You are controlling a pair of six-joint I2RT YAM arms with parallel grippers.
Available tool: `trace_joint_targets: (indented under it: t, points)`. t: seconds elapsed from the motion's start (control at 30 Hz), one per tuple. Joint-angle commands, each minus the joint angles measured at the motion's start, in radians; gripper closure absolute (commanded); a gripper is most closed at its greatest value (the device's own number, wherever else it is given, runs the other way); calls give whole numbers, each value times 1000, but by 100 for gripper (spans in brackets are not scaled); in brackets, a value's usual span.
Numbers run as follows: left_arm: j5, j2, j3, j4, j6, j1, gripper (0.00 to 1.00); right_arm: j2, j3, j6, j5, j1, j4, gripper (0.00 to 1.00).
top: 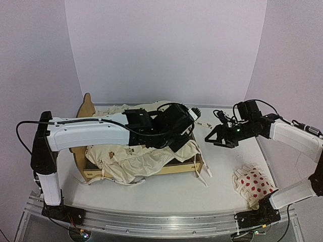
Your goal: Set up the pet bed
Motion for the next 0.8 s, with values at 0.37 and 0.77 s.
trace_joint_targets:
  t: [0.37, 0.77]
  points:
    - [-74, -203, -93, 104, 11, 45, 100, 78, 29, -113, -324, 32, 164, 31]
    - [-85, -283, -161, 127, 6, 68, 100, 123, 55, -201, -483, 42, 164, 31]
